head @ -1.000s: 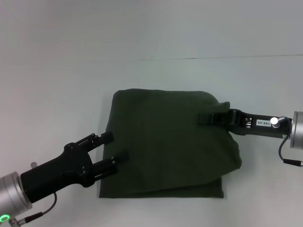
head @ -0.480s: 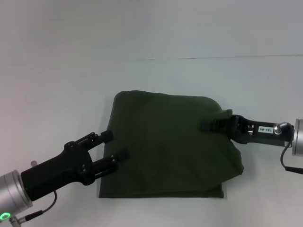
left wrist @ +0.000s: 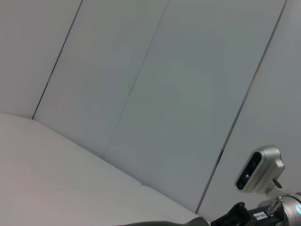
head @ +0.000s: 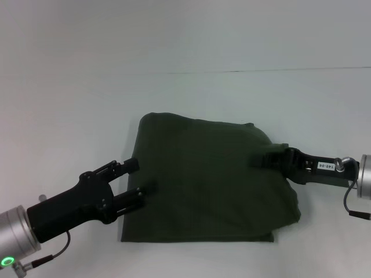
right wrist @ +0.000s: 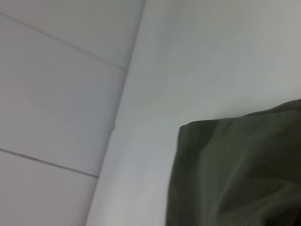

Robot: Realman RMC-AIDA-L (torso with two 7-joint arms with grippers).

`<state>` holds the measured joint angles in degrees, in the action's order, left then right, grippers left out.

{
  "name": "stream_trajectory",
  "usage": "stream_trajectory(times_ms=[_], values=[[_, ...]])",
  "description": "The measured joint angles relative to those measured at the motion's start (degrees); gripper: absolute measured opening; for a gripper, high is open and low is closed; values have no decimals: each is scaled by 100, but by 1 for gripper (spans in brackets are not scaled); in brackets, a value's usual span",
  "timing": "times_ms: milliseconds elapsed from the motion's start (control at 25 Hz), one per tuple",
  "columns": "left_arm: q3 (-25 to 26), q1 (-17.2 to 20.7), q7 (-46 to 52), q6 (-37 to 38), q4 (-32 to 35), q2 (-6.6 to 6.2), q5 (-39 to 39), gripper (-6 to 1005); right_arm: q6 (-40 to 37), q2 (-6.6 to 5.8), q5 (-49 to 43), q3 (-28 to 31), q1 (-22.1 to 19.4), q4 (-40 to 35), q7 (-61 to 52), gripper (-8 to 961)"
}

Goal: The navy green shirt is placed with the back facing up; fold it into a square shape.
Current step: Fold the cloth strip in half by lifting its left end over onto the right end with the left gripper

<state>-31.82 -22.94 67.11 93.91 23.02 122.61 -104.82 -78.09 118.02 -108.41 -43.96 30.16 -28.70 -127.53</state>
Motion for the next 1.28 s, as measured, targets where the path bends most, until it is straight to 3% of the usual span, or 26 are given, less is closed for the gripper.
stream_trajectory(times_ms=[480,760,960,1080,1280], values=[[0,-65,5,-156,2,30,10,782,389,-33,17,157,-249,14,389,107],[164,-233,22,-408,-23,72,19,783,541,3,41,867,-386,229,1296,171],[490,-418,43,-542,-26,120,23,783,760,32,41,1329,-458,274,1842,378],[552,-476,85,-560,-26,122,24,783,945,34,41,1479,-498,227,2068,628],[604,-599,150,-673,-26,132,33,784,1185,-49,41,1572,-513,145,2147,733]])
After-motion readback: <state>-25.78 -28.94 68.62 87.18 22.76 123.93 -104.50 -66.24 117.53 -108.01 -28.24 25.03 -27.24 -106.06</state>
